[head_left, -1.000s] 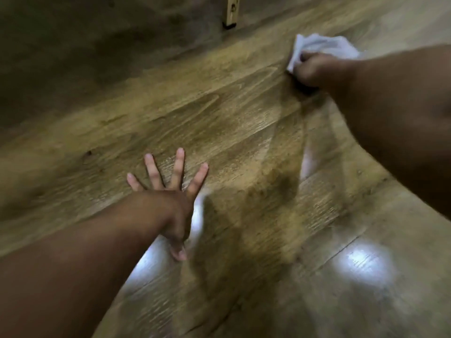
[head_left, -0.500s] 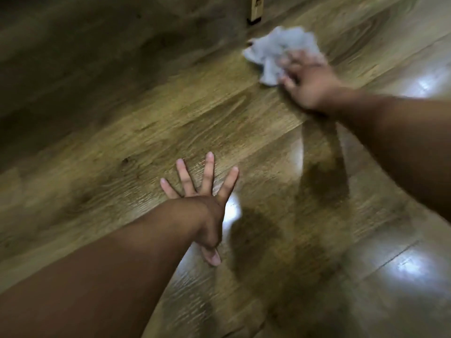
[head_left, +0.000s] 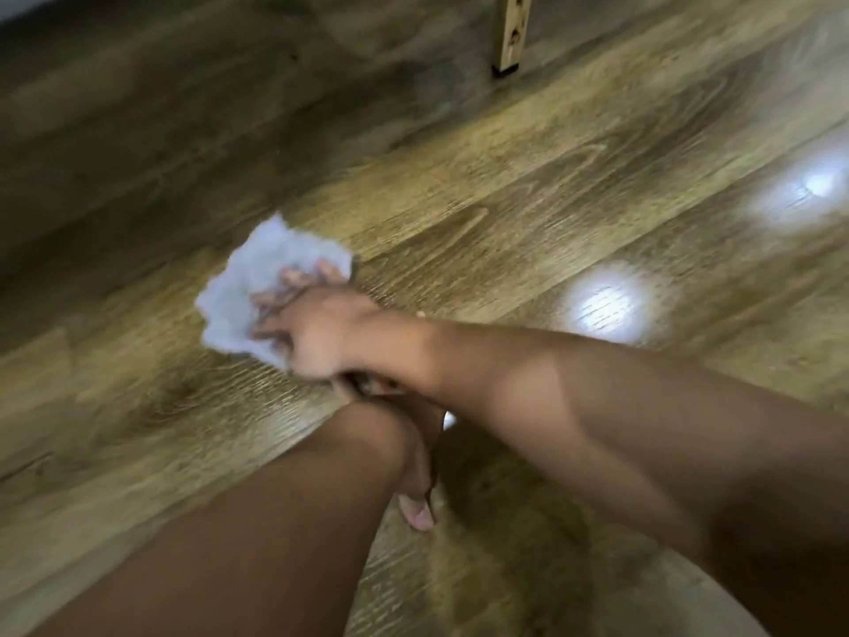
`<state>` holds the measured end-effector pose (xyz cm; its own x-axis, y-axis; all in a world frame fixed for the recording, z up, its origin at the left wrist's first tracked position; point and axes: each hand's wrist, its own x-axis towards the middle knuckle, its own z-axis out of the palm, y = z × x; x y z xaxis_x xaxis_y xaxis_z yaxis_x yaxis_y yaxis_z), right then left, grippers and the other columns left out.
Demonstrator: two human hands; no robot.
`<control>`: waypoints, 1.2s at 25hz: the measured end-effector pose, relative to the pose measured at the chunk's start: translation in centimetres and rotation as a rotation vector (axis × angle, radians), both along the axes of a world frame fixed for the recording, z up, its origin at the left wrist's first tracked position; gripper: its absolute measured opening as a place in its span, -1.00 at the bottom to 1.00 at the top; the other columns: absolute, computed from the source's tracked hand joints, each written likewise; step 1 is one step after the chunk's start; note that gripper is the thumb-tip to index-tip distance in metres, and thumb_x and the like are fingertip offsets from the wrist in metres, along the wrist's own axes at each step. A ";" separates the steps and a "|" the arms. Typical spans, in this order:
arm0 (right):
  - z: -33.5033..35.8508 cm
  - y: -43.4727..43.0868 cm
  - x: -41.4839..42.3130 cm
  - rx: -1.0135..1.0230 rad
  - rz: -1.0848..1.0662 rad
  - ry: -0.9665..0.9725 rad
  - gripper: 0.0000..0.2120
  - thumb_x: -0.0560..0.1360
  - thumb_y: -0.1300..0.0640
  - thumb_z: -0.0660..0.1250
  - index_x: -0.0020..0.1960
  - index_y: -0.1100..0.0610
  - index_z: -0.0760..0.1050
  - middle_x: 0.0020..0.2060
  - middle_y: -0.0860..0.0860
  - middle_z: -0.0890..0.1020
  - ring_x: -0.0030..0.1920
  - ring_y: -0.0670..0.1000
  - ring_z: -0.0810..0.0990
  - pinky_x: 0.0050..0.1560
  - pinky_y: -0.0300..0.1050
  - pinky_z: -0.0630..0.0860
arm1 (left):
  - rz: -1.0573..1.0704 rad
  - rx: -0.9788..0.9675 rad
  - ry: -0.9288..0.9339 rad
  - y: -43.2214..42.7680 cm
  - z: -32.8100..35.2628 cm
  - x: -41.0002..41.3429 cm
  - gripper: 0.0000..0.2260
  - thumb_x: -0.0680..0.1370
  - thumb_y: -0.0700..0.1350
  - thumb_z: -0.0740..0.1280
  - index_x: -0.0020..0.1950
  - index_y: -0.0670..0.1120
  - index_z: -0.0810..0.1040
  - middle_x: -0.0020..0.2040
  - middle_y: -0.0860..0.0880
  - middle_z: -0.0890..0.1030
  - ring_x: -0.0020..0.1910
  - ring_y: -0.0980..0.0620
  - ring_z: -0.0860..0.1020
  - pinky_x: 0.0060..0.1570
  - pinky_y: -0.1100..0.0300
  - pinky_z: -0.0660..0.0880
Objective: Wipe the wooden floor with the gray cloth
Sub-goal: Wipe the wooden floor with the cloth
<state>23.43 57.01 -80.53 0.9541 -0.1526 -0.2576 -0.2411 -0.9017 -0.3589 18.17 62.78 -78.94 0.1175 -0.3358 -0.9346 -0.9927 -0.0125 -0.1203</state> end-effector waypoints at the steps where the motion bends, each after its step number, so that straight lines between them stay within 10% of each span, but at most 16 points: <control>1: -0.1 1.6 0.4 0.043 0.124 -0.009 -0.59 0.62 -0.12 0.08 0.47 -0.19 0.31 0.55 -0.08 0.20 0.57 0.04 0.07 0.52 0.09 -0.10 | 0.009 0.003 0.009 0.0 -0.3 0.0 0.10 0.29 0.31 0.57 0.62 -0.01 0.02 0.61 -0.13 0.05 0.55 -0.22 0.11 0.29 -0.11 0.31; 3: -0.4 -0.7 -0.9 0.171 0.060 -0.059 -0.61 0.63 -0.12 0.12 0.43 -0.14 0.40 0.51 -0.06 0.32 0.52 0.03 0.21 0.51 -0.03 0.09 | 0.031 -0.028 -0.001 0.4 -1.1 -0.2 0.20 0.28 0.27 0.59 0.62 0.00 -0.15 0.62 -0.13 -0.18 0.57 -0.28 -0.04 0.21 -0.34 0.31; 4: -0.6 -3.5 -2.4 0.196 -0.053 -0.109 -0.62 0.63 -0.09 0.15 0.41 -0.08 0.44 0.47 -0.02 0.39 0.48 0.03 0.29 0.47 -0.08 0.18 | 0.053 -0.067 -0.013 0.8 -1.4 -0.2 0.41 0.22 0.21 0.64 0.49 0.10 -0.56 0.48 -0.14 -0.58 0.48 -0.45 -0.37 0.15 -0.69 0.06; 6: -1.0 -11.1 -7.6 0.148 -0.319 -0.187 -0.61 0.62 -0.04 0.19 0.41 0.03 0.45 0.43 0.04 0.44 0.46 0.04 0.33 0.47 -0.12 0.20 | 0.149 -0.214 -0.022 1.2 -1.5 -0.1 0.55 0.04 0.14 0.71 0.01 0.22 -0.85 0.14 -0.08 -0.85 0.13 -0.52 -0.71 -0.05 -0.71 -0.34; 12: -0.1 -27.4 -20.5 -0.106 -0.861 0.048 -0.17 0.46 -0.39 -0.16 0.43 0.16 0.35 0.43 0.27 0.37 0.46 0.24 0.30 0.49 0.10 0.19 | 0.155 -0.504 -0.058 3.1 -1.6 0.0 0.39 0.23 0.22 0.62 0.45 0.19 -0.59 0.47 -0.18 -0.59 0.19 -0.45 -0.72 -0.04 -0.52 -0.61; 17: -2.2 -26.6 -18.5 -0.272 -0.939 0.074 -0.37 0.57 -0.34 -0.15 0.48 0.00 0.19 0.53 0.19 0.19 0.51 0.32 0.15 0.48 0.24 0.09 | 0.224 -0.389 0.132 1.8 -2.3 0.5 0.54 -0.12 0.10 0.70 -0.12 0.33 -0.82 0.13 0.01 -0.86 -0.05 -0.42 -0.81 -0.26 -0.60 -0.52; 22: -1.2 -23.9 -18.1 -0.229 -0.971 0.058 -0.34 0.57 -0.33 -0.15 0.48 0.03 0.25 0.49 0.26 0.24 0.48 0.31 0.23 0.46 0.13 0.18 | 0.218 -0.362 0.166 1.9 -2.4 0.7 0.55 -0.36 0.22 0.56 -0.06 0.34 -0.82 0.17 -0.02 -0.84 -0.09 -0.44 -0.81 -0.38 -0.58 -0.53; 30: -2.1 -12.5 -19.5 -0.105 -1.037 0.202 -0.37 0.58 -0.33 -0.13 0.58 -0.14 -0.09 0.60 0.00 -0.12 0.58 0.18 -0.17 0.51 0.24 -0.15 | 0.228 -0.301 0.174 2.0 -2.2 0.5 0.58 -0.10 0.19 0.72 -0.06 0.26 -0.85 0.12 -0.11 -0.85 -0.11 -0.53 -0.77 -0.37 -0.64 -0.48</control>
